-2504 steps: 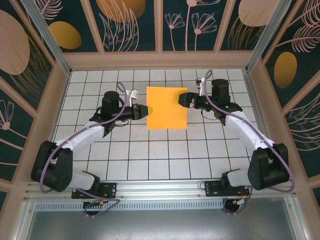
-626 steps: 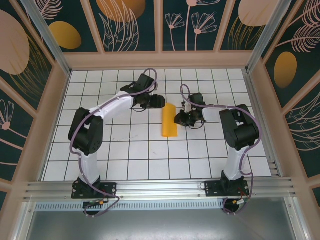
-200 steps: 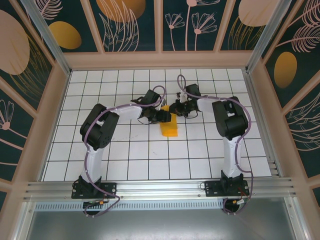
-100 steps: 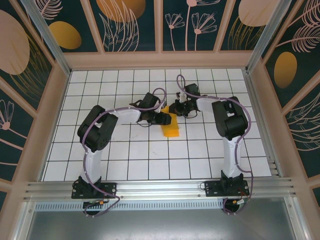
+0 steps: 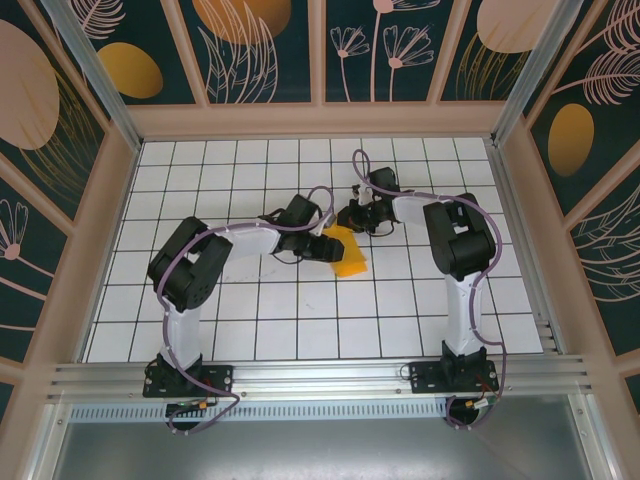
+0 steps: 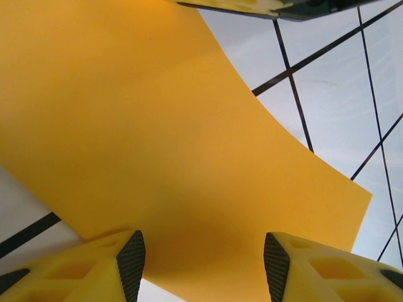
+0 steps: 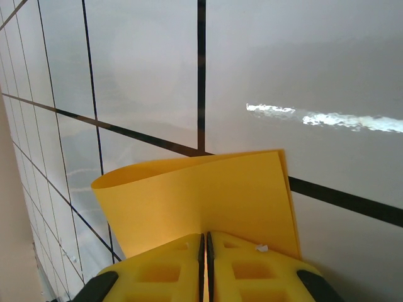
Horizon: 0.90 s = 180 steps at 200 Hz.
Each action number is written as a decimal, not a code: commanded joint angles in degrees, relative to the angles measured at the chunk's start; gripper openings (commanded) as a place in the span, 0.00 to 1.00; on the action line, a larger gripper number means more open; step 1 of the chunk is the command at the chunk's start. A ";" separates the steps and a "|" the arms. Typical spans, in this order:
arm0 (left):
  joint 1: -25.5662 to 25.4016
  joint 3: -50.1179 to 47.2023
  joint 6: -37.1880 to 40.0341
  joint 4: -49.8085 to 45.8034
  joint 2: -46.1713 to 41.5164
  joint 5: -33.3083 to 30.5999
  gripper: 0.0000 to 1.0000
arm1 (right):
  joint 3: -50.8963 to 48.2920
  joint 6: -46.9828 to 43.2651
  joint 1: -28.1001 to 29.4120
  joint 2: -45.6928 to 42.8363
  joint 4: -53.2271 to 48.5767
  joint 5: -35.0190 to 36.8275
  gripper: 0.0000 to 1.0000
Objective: Fold a paper plane with a square sheet of paper (fold left side to right side)
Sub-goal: First fold the square sheet of paper in half at the center of the table.
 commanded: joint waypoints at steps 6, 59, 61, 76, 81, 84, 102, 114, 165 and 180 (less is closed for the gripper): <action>-0.80 -2.05 -0.44 -3.64 -2.69 2.15 0.57 | -1.56 -0.40 0.69 2.51 -4.99 5.63 0.15; 0.29 -1.97 -1.55 -5.29 -9.43 -1.93 0.60 | -1.40 -0.62 0.78 2.27 -5.25 5.52 0.14; 0.59 -1.97 -1.62 -5.33 -9.65 -2.14 0.60 | -1.42 -0.65 0.78 2.26 -5.28 5.54 0.15; 2.81 -2.23 -2.68 -3.85 -10.15 -2.03 0.60 | -1.27 -0.85 0.80 2.24 -5.47 5.61 0.15; 3.50 -2.16 -3.03 -3.15 -9.87 -1.15 0.60 | -1.20 -0.93 0.83 2.21 -5.53 5.63 0.15; 3.80 -1.97 -3.11 -2.90 -9.54 -0.58 0.60 | -1.24 -0.93 0.85 2.21 -5.52 5.65 0.15; 4.48 0.41 -2.51 -2.24 -6.38 1.95 0.59 | -1.11 -0.86 0.88 2.22 -5.56 5.75 0.15; 4.42 1.73 -3.05 -0.80 -4.07 4.48 0.58 | -1.12 -0.84 0.89 2.22 -5.61 5.72 0.15; 3.56 2.93 -4.40 3.04 0.29 8.14 0.58 | -1.19 -0.93 1.01 2.05 -5.78 6.06 0.15; 3.37 3.45 -4.14 2.67 1.44 7.77 0.58 | -1.18 -1.10 1.11 2.02 -5.96 6.29 0.15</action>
